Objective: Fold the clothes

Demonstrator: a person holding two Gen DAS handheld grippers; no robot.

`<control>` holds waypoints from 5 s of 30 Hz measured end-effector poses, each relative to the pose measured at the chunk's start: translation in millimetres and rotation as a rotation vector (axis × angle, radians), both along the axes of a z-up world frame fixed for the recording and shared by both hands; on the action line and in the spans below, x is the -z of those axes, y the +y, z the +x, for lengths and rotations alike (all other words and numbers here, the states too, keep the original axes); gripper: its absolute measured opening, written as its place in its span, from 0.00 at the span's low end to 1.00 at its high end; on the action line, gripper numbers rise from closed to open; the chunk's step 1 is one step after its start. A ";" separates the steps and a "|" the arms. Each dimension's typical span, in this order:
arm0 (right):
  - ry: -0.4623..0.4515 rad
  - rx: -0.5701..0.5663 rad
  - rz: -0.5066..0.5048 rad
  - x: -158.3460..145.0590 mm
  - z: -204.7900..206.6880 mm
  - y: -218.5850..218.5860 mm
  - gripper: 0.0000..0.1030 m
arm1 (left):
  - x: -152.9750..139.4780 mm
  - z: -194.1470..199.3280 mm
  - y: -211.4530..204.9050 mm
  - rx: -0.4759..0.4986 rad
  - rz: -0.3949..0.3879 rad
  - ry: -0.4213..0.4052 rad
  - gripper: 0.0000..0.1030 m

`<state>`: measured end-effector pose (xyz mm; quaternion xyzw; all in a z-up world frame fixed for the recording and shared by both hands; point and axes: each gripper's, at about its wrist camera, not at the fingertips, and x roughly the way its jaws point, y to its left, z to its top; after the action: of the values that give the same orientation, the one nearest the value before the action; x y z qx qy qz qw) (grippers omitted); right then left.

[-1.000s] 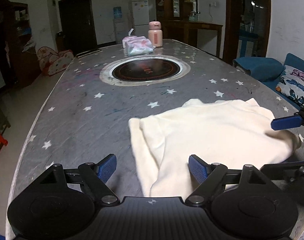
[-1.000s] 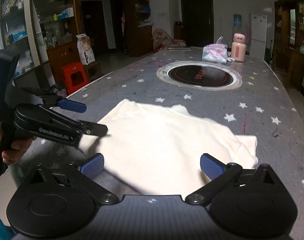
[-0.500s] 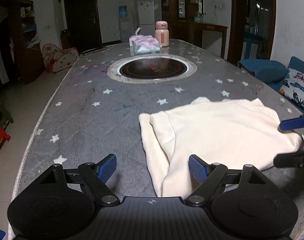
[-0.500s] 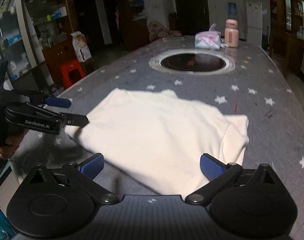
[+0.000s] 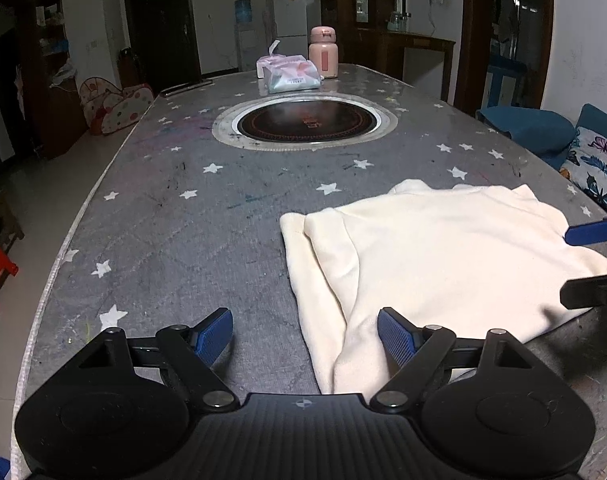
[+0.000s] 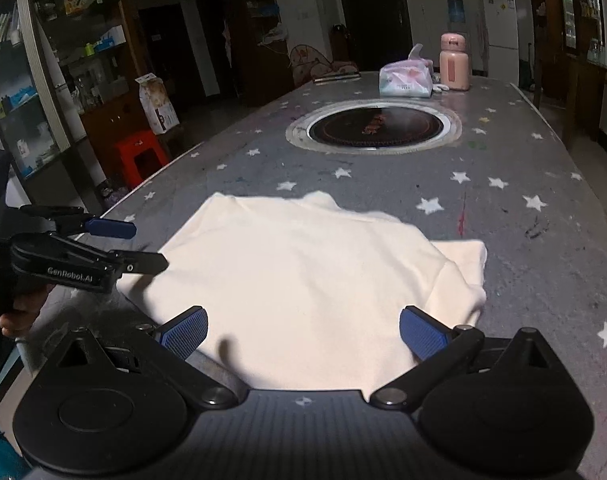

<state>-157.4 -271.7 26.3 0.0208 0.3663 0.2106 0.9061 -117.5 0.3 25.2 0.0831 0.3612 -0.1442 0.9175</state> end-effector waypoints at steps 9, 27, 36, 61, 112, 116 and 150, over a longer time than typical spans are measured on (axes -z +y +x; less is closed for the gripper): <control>-0.054 -0.012 -0.017 -11.0 -13.1 2.6 1.00 | -4.9 0.4 2.7 -0.012 -0.017 0.009 0.80; -0.148 -0.385 -0.278 -13.8 -20.7 127.1 0.70 | -16.7 13.4 50.4 -0.147 -0.118 0.059 0.79; -0.227 -0.509 -0.476 2.9 -30.0 194.2 0.36 | -15.4 20.1 66.0 -0.181 -0.296 0.156 0.79; -0.147 -0.390 -0.092 -35.4 -16.5 127.2 0.06 | 13.6 57.5 28.4 -0.188 -0.632 0.440 0.20; -0.204 0.318 -0.036 -73.9 12.5 -105.4 0.10 | -44.3 86.8 -113.9 0.048 -0.356 0.237 0.16; -0.207 0.371 -0.051 -73.1 19.7 -129.7 0.10 | -47.6 97.2 -143.1 0.087 -0.325 0.211 0.16; -0.015 0.360 -0.062 -3.1 108.3 -162.0 0.13 | -17.7 146.0 -200.8 0.124 -0.146 0.182 0.27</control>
<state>-49.0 -433.7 29.4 0.0566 0.3562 0.0338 0.9321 28.5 -200.6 42.9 0.0247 0.4259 -0.2336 0.8738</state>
